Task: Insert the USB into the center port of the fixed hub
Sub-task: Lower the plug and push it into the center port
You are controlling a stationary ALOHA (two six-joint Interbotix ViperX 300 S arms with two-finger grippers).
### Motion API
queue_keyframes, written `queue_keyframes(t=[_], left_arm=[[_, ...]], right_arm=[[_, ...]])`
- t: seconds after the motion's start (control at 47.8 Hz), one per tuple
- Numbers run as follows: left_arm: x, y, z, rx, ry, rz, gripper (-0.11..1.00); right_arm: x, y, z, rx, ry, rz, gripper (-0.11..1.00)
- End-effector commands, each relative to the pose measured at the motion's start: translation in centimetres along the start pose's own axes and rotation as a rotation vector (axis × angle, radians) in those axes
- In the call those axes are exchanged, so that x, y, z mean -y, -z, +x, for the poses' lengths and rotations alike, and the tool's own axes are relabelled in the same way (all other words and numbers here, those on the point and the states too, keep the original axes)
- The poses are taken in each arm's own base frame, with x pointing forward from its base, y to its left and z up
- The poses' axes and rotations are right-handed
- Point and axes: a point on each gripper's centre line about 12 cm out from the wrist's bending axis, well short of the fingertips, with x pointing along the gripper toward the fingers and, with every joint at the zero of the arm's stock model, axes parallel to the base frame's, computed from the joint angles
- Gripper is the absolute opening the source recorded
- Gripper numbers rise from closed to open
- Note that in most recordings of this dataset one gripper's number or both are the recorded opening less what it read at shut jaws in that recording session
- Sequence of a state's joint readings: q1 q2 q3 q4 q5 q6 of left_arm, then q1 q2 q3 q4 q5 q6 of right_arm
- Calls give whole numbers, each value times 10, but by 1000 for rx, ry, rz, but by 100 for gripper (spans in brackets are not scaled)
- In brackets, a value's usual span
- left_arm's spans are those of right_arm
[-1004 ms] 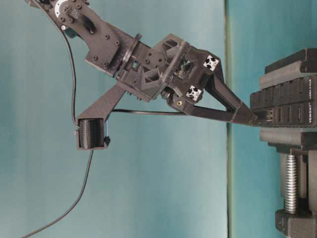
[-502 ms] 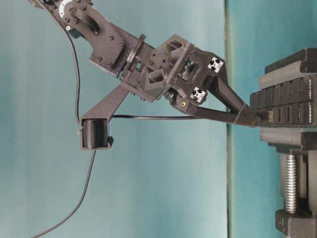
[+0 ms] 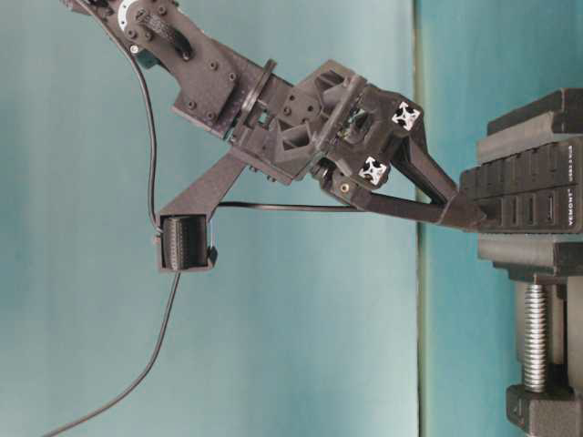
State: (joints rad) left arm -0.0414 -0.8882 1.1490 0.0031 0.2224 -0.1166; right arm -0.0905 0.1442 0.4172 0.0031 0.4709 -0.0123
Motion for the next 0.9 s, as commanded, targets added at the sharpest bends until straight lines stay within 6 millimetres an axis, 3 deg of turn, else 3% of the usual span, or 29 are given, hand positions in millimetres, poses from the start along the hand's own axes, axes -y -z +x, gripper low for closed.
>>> queue_keyframes(t=[0.0, 0.397, 0.878], left_arm=[[1, -4, 0, 10, 4, 1, 0], [1, -4, 0, 10, 4, 1, 0], [1, -5, 0, 13, 4, 1, 0]], right_arm=[[-5, 5, 5, -21, -8, -4, 8], [-8, 21, 15, -69, -21, 16, 8], [-7, 2, 3, -9, -14, -2, 9]])
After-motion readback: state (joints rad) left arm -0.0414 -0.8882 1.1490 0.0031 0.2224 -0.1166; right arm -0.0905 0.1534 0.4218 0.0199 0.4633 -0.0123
